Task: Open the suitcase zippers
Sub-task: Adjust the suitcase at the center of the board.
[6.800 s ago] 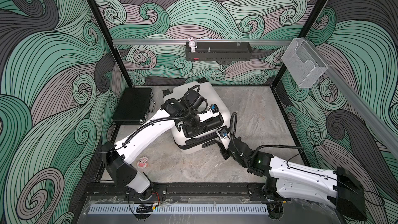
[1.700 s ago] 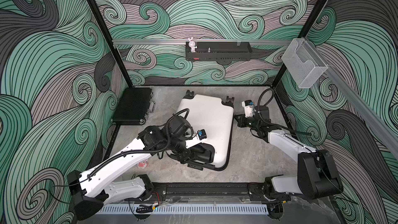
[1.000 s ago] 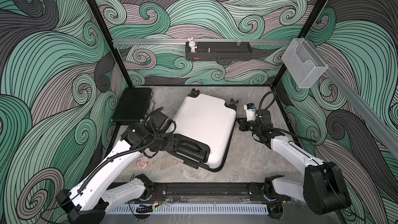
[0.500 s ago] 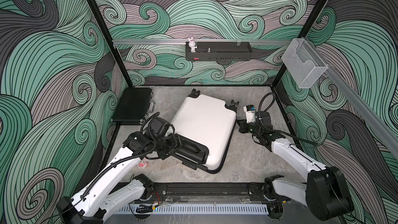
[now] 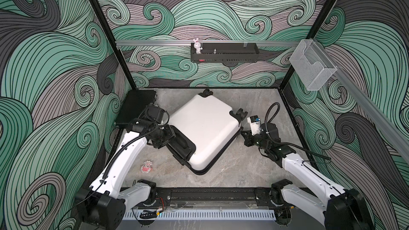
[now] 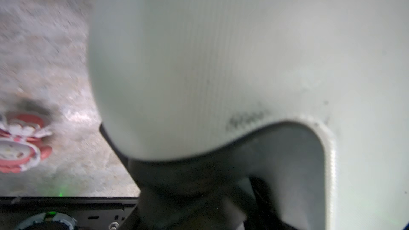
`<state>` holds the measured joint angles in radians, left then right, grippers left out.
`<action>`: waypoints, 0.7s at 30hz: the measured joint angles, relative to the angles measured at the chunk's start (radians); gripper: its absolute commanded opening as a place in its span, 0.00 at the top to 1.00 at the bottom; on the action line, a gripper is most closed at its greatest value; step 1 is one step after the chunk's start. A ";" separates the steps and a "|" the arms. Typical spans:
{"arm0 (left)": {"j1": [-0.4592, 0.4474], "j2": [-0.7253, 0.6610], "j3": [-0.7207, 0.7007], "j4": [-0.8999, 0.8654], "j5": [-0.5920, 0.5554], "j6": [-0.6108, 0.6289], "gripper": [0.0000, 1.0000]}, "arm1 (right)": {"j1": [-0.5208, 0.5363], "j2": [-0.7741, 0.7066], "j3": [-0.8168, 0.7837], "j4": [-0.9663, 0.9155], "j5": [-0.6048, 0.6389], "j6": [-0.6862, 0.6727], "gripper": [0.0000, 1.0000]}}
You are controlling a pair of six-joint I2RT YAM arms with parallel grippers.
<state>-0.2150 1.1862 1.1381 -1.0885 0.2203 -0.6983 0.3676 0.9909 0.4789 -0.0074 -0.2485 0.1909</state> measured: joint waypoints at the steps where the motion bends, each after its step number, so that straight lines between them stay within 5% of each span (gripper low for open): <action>1: 0.013 0.029 0.024 0.000 -0.009 0.031 0.39 | 0.011 -0.008 -0.004 -0.004 -0.006 0.005 1.00; 8: 0.047 0.144 0.133 -0.037 -0.005 0.127 0.36 | 0.038 -0.029 -0.017 -0.008 -0.026 0.035 1.00; 21: 0.047 -0.051 -0.095 0.040 0.136 0.012 0.39 | 0.039 -0.026 -0.024 -0.012 -0.033 0.034 1.00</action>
<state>-0.1684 1.1355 1.0435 -1.0481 0.3561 -0.6865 0.4061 0.9653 0.4545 -0.0196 -0.2813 0.2253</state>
